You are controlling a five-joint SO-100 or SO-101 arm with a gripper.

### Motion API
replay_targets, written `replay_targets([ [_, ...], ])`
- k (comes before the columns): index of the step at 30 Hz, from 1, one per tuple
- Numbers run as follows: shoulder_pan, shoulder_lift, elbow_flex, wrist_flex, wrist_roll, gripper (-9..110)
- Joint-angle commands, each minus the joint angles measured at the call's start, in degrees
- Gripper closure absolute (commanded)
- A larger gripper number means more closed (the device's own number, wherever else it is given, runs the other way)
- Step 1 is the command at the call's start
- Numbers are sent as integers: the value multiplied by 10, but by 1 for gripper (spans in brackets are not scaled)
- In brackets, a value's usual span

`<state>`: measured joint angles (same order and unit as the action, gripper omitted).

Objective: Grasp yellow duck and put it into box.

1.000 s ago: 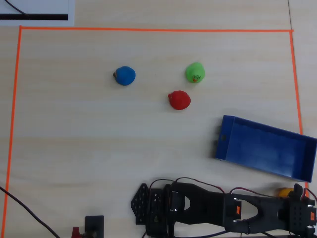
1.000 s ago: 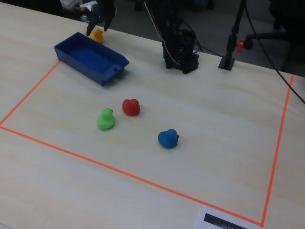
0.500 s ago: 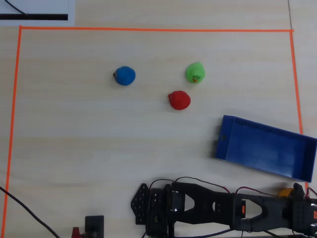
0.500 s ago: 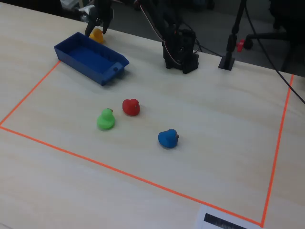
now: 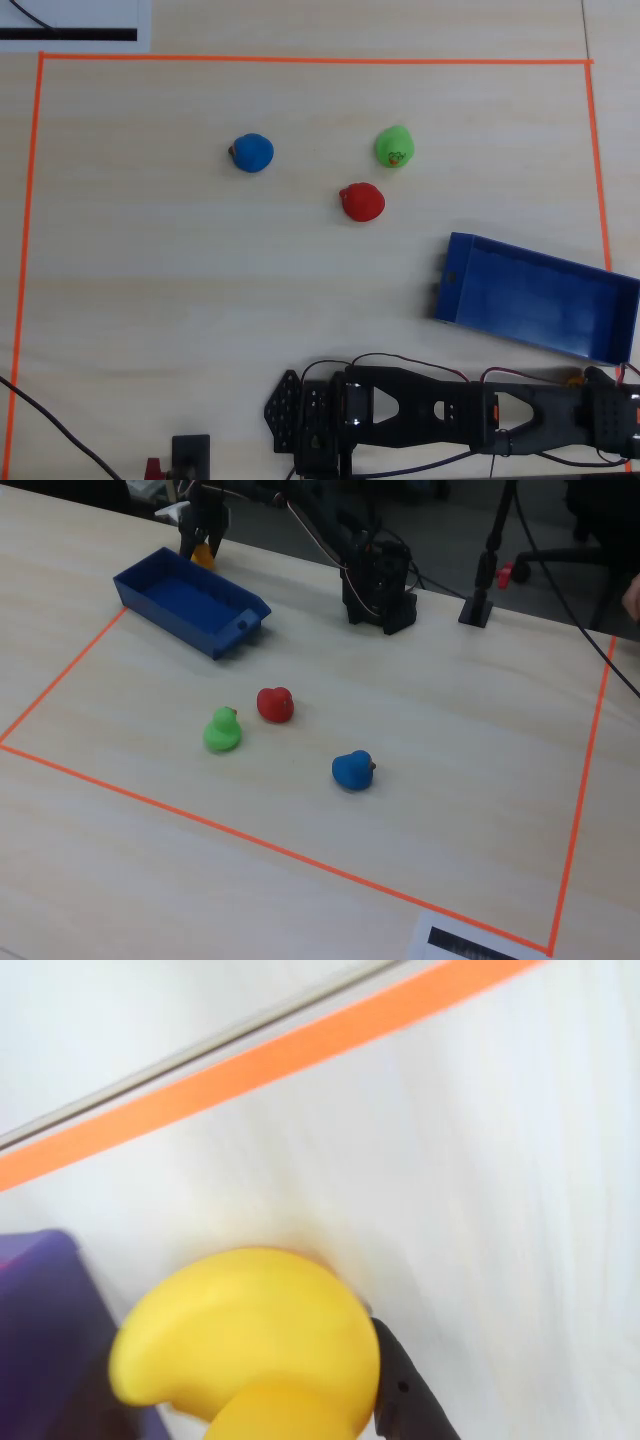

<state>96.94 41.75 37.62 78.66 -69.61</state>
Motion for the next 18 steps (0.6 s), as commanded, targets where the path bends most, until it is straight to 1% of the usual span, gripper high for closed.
replay_targets([
  [1,-10,4,-30,7,-14,98],
  [2,-11,4,-31,7,-16,101],
  [8,-4,21,-38,16,4,101],
  [14,43,69,-76,98,59,101],
  [18,74,115,-76,125,92,101],
])
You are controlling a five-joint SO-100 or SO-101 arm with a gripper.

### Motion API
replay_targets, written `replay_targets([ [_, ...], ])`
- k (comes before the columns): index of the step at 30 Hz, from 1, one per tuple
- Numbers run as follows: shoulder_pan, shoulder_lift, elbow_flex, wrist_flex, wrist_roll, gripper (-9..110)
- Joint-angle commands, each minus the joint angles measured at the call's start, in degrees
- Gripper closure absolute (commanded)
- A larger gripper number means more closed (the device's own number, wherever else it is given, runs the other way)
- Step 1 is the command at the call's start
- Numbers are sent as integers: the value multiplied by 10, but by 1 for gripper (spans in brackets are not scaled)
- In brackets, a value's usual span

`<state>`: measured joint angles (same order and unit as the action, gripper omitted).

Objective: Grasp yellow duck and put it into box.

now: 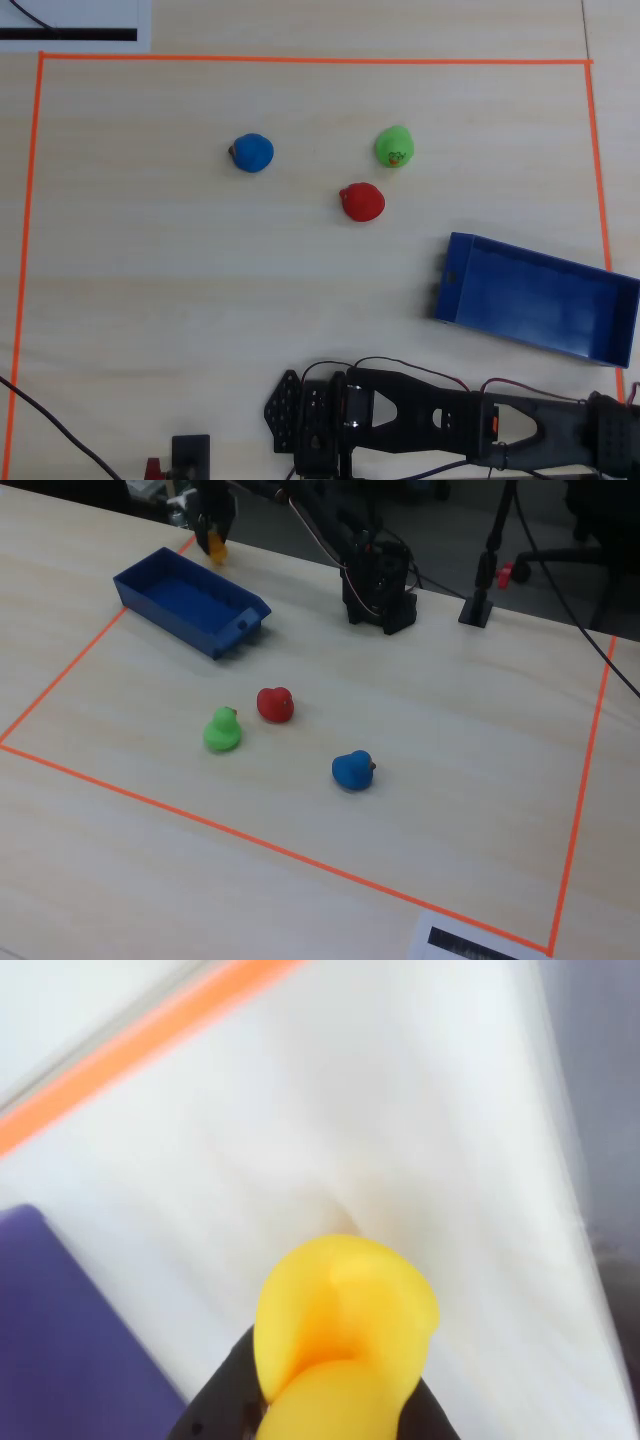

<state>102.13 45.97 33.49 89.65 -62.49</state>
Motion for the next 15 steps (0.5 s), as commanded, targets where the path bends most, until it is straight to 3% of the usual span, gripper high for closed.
replay_targets([
  [1,25,83,-40,19,29,101],
  [7,-6,156,-39,11,54,101],
  [15,-142,243,-32,2,69,101],
])
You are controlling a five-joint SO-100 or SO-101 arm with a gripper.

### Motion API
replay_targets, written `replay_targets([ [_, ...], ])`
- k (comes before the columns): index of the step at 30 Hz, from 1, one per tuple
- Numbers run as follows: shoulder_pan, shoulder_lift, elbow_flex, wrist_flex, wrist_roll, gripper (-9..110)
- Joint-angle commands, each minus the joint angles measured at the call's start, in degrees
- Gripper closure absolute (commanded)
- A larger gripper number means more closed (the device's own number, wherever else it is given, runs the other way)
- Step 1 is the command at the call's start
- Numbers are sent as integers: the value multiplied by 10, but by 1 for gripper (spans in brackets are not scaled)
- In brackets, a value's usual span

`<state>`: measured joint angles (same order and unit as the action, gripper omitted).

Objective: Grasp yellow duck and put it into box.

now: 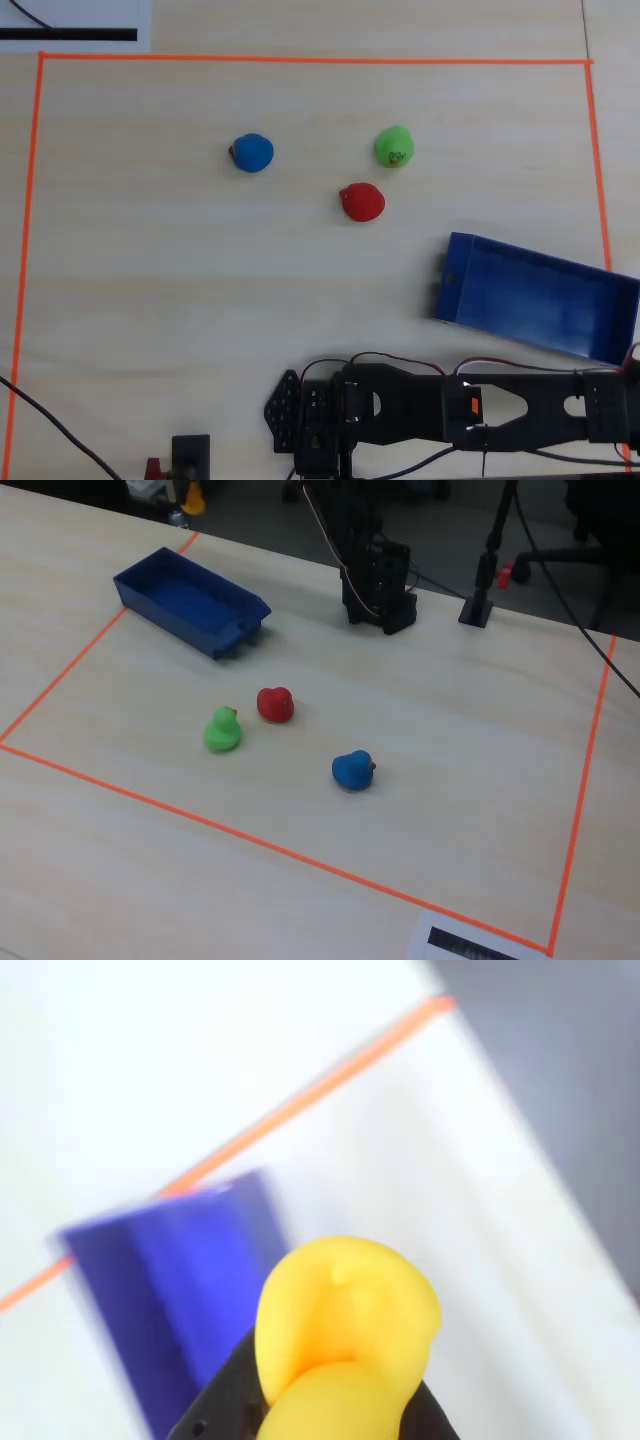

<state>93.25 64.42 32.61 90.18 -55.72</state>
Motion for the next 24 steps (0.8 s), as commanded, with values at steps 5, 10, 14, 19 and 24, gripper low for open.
replay_targets([
  [5,-122,79,-1,17,-2,101],
  [10,-149,73,40,19,-10,101],
  [14,-158,37,71,-1,-23,101],
  [19,-161,-37,61,-24,-36,101],
  [24,-163,-97,14,-39,-54,101],
])
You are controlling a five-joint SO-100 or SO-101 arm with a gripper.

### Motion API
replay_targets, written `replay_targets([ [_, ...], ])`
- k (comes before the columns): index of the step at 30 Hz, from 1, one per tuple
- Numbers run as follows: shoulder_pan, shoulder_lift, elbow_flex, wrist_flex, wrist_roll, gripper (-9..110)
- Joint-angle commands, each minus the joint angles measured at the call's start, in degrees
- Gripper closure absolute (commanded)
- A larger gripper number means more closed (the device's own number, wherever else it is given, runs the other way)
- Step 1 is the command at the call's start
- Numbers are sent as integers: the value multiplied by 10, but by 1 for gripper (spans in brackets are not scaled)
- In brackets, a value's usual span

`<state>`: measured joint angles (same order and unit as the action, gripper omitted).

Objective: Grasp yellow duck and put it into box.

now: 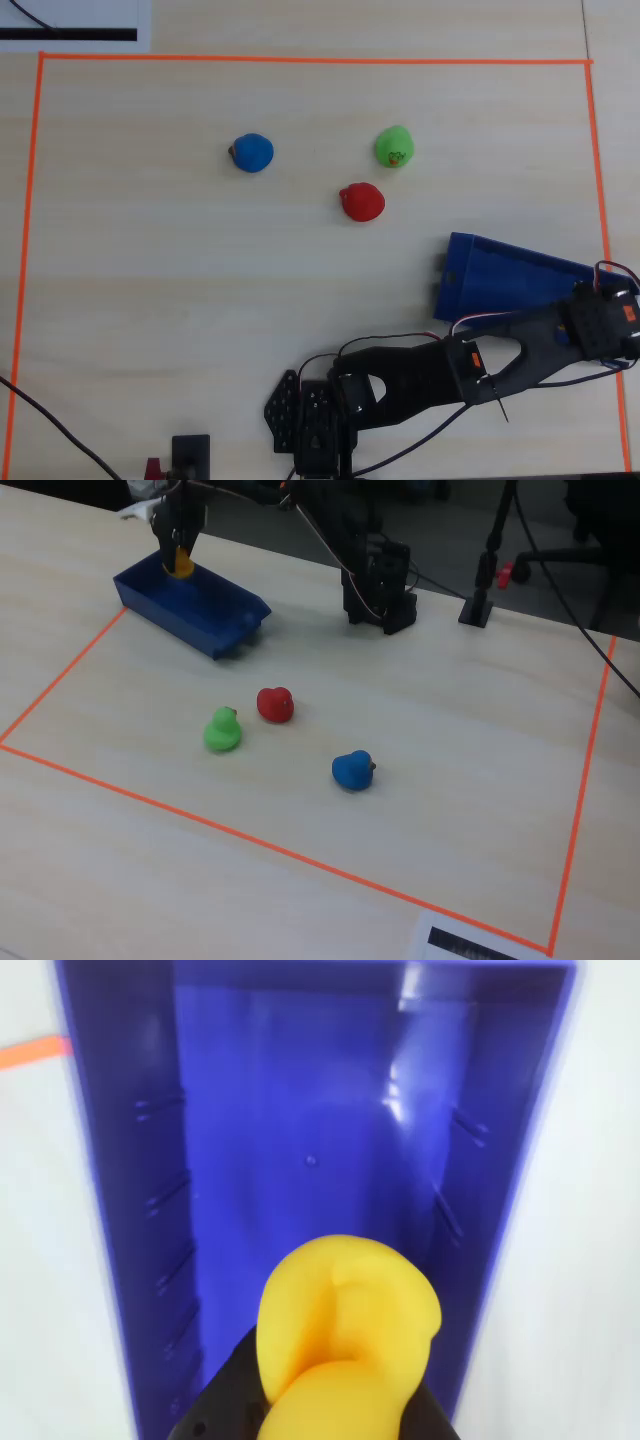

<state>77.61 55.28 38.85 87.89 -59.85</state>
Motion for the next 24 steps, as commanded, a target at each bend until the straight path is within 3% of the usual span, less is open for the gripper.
replay_targets([
  [1,-8,-13,-56,-20,-15,101],
  [10,-25,-49,-76,-84,-24,83],
  [24,-33,-40,-94,-72,-8,81],
])
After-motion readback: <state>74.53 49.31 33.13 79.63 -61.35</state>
